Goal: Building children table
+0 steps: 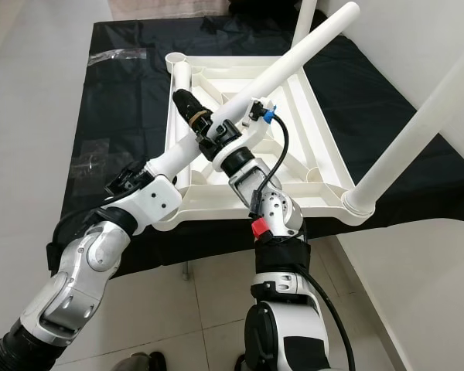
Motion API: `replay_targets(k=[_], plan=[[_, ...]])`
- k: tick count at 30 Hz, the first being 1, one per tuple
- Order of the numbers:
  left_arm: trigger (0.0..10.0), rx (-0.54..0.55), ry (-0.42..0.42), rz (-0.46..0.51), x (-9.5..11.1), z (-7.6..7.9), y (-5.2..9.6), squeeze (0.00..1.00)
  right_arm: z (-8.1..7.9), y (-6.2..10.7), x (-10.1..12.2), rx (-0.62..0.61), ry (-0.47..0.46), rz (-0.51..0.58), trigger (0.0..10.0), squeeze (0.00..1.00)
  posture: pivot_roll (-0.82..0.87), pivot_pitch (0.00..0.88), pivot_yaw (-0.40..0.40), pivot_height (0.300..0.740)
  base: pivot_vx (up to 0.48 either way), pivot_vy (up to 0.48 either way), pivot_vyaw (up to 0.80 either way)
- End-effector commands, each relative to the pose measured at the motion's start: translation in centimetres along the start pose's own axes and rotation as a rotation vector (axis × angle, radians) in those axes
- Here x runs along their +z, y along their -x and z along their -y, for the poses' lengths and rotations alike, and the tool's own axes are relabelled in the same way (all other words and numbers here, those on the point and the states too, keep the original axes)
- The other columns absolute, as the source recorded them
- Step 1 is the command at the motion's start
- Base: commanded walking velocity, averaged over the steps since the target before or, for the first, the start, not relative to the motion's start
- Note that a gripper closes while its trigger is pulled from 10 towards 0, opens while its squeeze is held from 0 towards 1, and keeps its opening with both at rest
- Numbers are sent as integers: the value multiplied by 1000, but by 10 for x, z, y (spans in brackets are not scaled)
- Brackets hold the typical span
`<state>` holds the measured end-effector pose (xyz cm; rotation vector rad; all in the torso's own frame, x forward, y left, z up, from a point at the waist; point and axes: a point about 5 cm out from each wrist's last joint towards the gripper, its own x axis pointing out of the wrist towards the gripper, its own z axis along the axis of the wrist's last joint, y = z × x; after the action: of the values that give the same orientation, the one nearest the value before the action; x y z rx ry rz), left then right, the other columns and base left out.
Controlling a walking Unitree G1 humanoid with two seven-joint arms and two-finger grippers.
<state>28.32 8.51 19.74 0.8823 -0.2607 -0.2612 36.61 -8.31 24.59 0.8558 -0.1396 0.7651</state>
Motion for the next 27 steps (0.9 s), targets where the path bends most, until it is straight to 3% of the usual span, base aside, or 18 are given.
replay_targets(k=[1, 5, 6, 7, 8, 9, 22, 27], plan=[[10000, -73, -10, 43, 8, 13, 6, 0, -5, -4, -3, 30, 0, -15, 10000, 0, 95, 170, -69, 740, 0, 0, 0], [10000, -79, -24, 41, 5, 12, 10, 0, -3, -3, -2, 28, 0, -18, 10000, 0, 97, 166, -70, 740, 0, 0, 0], [10000, -84, -33, 39, 4, 12, 11, 0, -3, -2, -2, 31, -2, -22, 4784, 0, 96, 165, -70, 740, 0, 0, 0], [10000, -84, -37, 37, 3, 11, 12, 0, -2, -2, -2, 33, -8, -24, 4078, 0, 97, 164, -70, 740, 0, 0, 0], [10000, -85, -37, 34, 1, 11, 13, 0, -2, -1, -2, 36, -12, -26, 588, 0, 97, 165, -68, 740, 0, 0, 0], [10000, -91, -43, 34, 0, 11, 14, 0, -2, -1, -2, 40, -16, -27, 0, 0, 96, 164, -69, 740, 0, 0, 0], [10000, -102, -76, 11, -11, 8, 22, 0, -1, 3, -1, 45, -16, -31, 0, 0, 97, 148, -69, 740, 0, 0, 0], [10000, -112, -36, -23, -14, 8, 22, 0, -3, 2, -2, 56, -5, -38, 0, 0, 94, 143, -71, 740, 0, 0, 0]])
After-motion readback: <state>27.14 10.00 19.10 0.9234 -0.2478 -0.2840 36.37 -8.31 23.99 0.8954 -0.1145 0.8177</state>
